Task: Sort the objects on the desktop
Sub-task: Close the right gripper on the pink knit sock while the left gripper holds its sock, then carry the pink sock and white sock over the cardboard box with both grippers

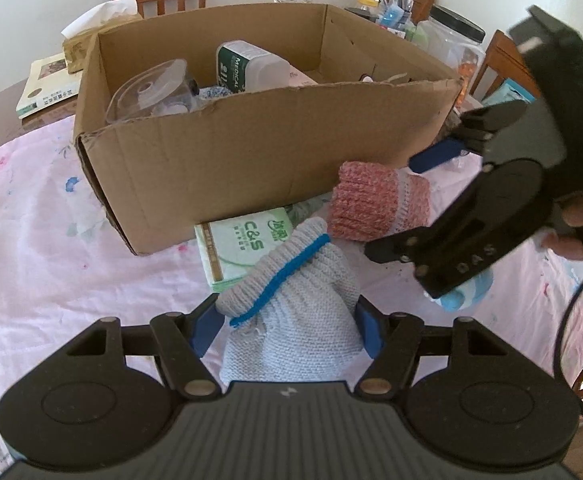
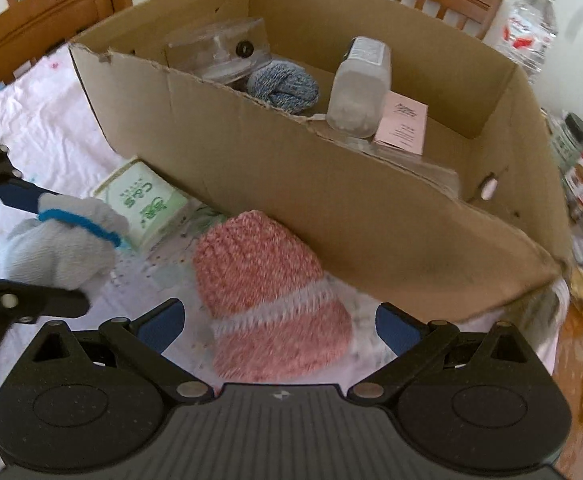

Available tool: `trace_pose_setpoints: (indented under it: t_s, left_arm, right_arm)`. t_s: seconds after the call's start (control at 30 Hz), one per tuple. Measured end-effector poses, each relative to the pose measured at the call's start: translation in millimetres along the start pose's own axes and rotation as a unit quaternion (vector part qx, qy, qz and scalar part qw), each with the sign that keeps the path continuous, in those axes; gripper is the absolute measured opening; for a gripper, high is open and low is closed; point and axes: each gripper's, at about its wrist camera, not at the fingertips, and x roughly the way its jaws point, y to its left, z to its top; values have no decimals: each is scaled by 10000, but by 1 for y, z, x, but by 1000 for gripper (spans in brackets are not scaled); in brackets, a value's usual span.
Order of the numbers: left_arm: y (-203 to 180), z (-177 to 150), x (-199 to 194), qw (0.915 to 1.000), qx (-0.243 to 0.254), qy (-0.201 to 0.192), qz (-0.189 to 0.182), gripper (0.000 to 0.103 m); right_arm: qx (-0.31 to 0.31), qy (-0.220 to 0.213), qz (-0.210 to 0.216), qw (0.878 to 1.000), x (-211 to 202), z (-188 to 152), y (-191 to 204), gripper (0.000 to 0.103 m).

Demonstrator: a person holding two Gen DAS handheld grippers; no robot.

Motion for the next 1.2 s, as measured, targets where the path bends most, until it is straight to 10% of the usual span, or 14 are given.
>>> trace_pose_setpoints:
  t_s: [0.33,0.7,1.2]
  left_arm:
    - [3,1,1,9999,113,74,-79,68]
    - [-3,3,-8,9997,229,11,-86,68]
    - [-23,15,-43,9984,482,-276,-64,68]
  right_arm:
    - [-51,76,207,9997,16,6,1,102]
    - [-187,7,168,9997,-4,1,2,74]
    - [-254,-230,253,9991,-74,-10,-8,74]
